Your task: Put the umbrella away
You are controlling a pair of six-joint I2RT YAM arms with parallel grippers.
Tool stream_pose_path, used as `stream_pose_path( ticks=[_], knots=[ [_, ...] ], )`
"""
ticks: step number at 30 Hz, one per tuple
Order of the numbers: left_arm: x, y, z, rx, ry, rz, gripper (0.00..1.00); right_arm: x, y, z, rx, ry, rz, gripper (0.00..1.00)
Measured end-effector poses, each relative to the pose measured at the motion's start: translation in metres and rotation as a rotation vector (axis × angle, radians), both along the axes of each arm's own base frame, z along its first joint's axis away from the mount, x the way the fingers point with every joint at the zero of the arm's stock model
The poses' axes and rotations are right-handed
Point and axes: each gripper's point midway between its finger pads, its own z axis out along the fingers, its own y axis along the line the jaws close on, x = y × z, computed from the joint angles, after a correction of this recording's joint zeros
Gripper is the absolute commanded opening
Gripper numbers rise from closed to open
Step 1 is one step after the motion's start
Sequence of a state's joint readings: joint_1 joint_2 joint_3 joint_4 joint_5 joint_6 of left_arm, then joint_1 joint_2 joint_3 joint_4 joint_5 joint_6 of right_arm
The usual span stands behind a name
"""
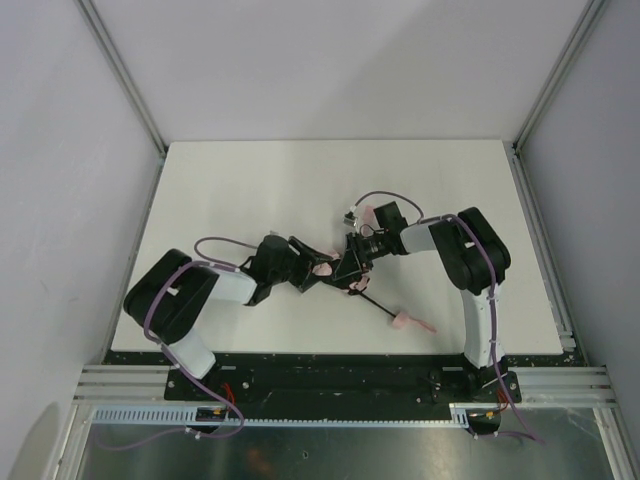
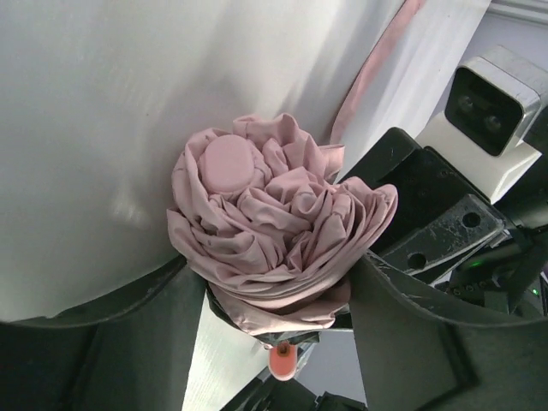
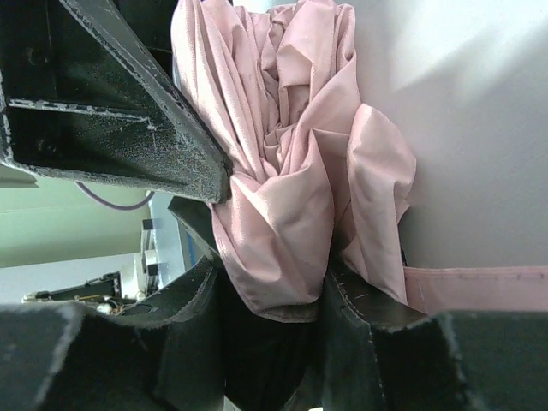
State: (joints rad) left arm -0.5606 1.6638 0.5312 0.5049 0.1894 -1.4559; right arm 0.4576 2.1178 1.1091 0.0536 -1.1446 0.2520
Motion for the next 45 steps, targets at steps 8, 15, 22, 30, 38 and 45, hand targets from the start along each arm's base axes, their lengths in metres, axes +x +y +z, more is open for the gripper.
stream_pose_path(
  ticks=[8,15,22,30,38,45],
  knots=[
    [0.001,-0.001,-0.004,0.017,-0.01,0.016,0.38,-0.001,0.0,0.0,-0.016,0.035,0.005,0.02],
    [0.002,-0.002,-0.006,0.014,-0.013,0.015,0.26,0.001,-0.001,0.001,-0.074,0.022,-0.012,0.43],
    [0.005,-0.006,-0.005,0.007,-0.031,0.01,0.21,0.007,-0.004,0.016,-0.196,-0.063,-0.065,0.8],
    [0.005,-0.008,-0.005,0.012,-0.039,0.005,0.21,0.04,-0.027,0.06,-0.365,-0.301,-0.198,0.86],
    [0.006,-0.008,-0.005,0.015,-0.041,0.004,0.21,0.007,-0.002,0.12,-0.477,-0.828,-0.269,0.86],
    [0.006,-0.008,-0.005,0.018,-0.044,0.0,0.21,-0.012,-0.006,0.064,-0.69,-1.044,-0.233,0.85]
  ],
)
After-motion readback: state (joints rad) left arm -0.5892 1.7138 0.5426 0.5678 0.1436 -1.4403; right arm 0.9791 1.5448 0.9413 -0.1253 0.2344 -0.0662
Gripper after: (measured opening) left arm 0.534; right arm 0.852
